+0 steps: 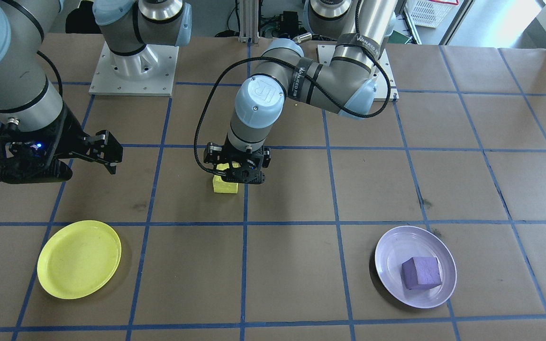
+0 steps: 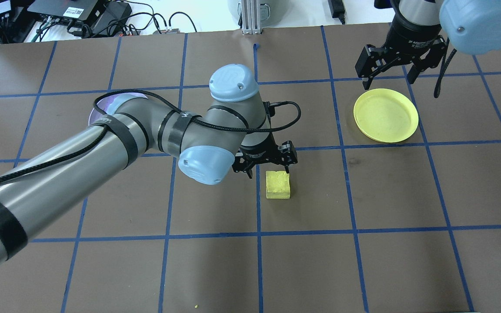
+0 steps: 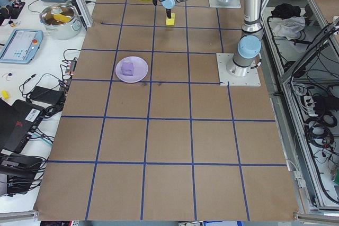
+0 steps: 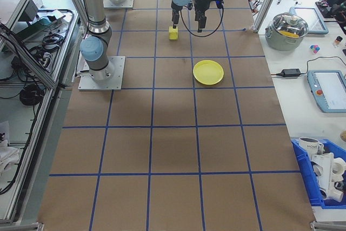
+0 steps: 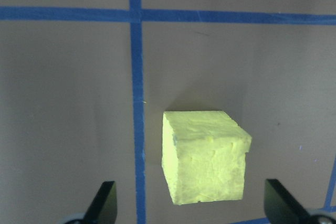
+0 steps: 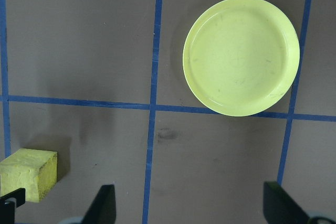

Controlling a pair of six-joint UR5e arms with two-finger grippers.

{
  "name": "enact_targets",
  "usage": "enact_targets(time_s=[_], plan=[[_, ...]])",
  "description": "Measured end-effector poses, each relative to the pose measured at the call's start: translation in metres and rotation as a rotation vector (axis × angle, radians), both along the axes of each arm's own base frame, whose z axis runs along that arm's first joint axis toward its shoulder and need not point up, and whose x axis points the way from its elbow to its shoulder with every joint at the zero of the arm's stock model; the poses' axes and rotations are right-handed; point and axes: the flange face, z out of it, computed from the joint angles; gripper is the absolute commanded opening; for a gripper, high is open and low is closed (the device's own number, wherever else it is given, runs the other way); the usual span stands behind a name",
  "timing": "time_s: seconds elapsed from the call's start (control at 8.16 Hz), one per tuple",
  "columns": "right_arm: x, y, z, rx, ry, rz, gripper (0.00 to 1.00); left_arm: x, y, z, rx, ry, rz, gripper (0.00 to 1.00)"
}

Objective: Sort blocks by color into plates

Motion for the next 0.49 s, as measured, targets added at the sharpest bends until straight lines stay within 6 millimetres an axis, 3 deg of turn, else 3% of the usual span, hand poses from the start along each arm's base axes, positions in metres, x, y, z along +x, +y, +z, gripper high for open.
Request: enact_targets(time_s=[0.25,0.49], plan=[[0.002,0.000,-0.002,0.009,-0.005,0.003,1.00,0.063,-0.031,0.026,-0.032,0.017,-0.048,1.00],[0.019,0.003,-0.007,0.023,-0.051,-0.006,1.00,0.152,-0.058,0.060,-0.049,-0.009,-0.083,1.00]])
